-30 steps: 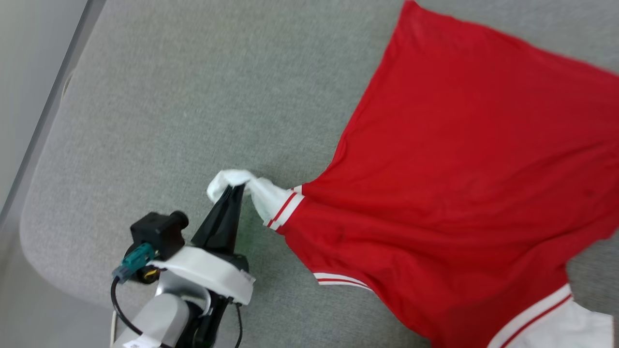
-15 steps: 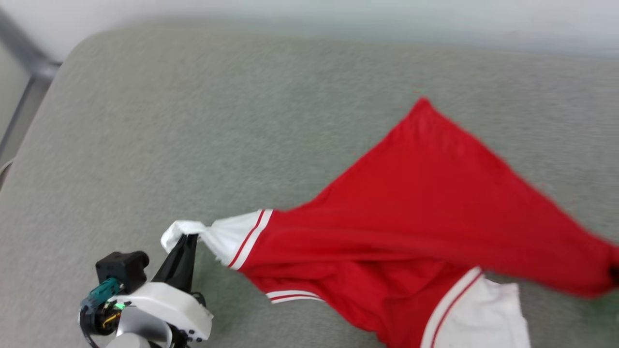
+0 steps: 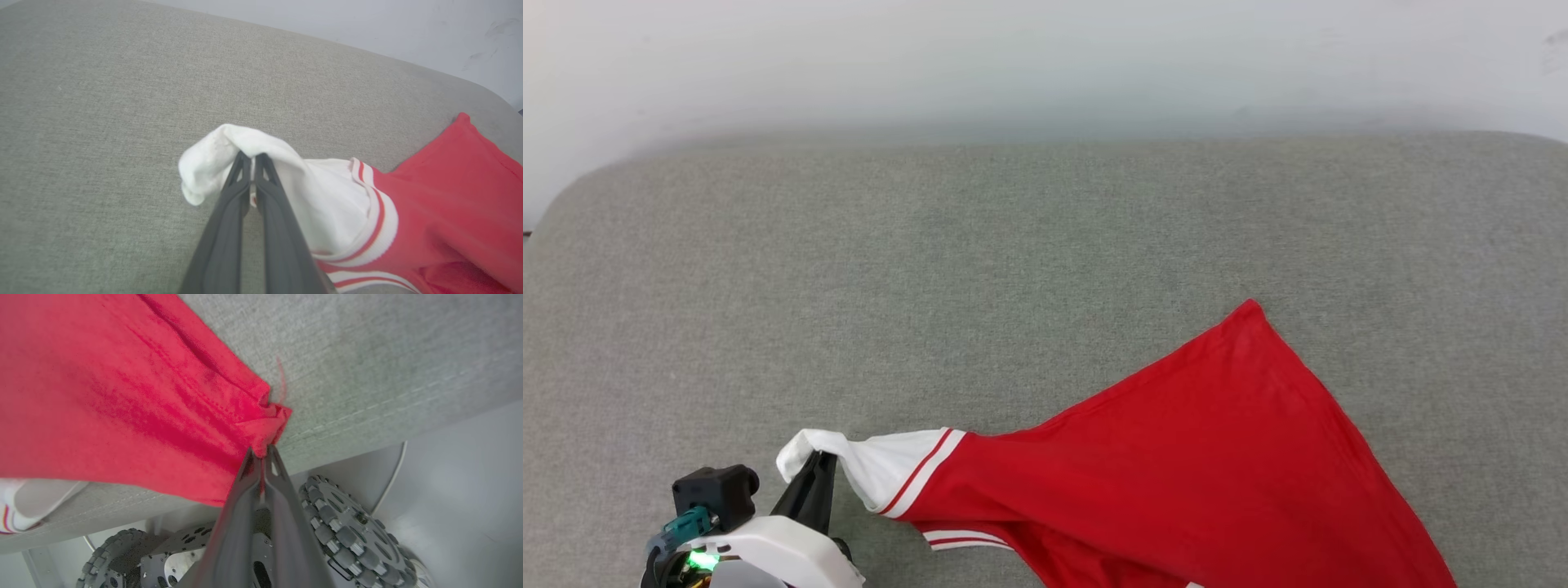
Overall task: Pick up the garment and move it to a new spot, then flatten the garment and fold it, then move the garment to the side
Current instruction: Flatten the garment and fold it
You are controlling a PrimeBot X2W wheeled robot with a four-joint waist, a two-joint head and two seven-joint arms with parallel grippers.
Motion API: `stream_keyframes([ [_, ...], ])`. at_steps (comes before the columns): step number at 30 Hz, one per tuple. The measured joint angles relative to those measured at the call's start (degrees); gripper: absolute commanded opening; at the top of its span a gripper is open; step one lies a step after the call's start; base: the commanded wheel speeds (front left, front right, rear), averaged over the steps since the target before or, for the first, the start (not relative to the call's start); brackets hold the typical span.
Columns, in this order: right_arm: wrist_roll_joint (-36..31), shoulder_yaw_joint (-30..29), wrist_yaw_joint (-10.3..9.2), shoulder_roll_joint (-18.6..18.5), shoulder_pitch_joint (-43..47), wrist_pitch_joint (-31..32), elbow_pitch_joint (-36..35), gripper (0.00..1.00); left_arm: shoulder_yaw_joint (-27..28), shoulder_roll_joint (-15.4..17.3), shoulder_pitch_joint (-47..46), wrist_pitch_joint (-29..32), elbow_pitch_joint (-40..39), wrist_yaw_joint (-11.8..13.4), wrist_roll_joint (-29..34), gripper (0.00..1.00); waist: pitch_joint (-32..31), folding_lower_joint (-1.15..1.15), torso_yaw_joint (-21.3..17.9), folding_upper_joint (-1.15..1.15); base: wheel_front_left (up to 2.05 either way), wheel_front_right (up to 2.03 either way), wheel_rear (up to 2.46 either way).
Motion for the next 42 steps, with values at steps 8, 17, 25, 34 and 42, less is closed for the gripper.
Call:
stream_keyframes([
  [8,0.2,3.4,-0.02,-0.1,-3.7,-15.6,1.7,1.0,-0.4,0.2,0.7,0.8,-1.6,0.5,-0.1,0.0,-1.0,0.01,-0.5,0.0,0.0,0.0,0.0],
  [17,-2.0,8.2,-0.02,-6.2,-15.4,-37.2,7.0,1.0,-1.5,-0.5,-2.2,-0.1,-2.6,-0.2,1.1,0.0,0.4,0.01,1.8,0.0,0.0,0.0,0.0],
  [25,1.9,16.8,-0.02,-14.8,-28.9,-28.2,14.0,1.0,-2.8,-2.2,-7.9,-1.1,-2.5,-1.9,2.6,0.0,4.5,0.02,4.3,0.0,0.0,0.0,0.0],
  [34,6.1,27.5,-0.02,-24.1,-42.2,-2.9,13.2,1.0,-4.6,-4.6,-13.3,-2.4,-0.5,-3.9,3.5,0.0,9.9,0.02,7.6,0.0,0.0,0.0,0.0],
  [42,8.8,37.1,-0.03,-25.8,-48.7,2.5,16.0,1.0,-5.4,-6.1,-16.2,-3.6,0.1,-4.9,4.1,0.0,14.3,0.02,9.5,0.0,0.0,0.0,0.0],
])
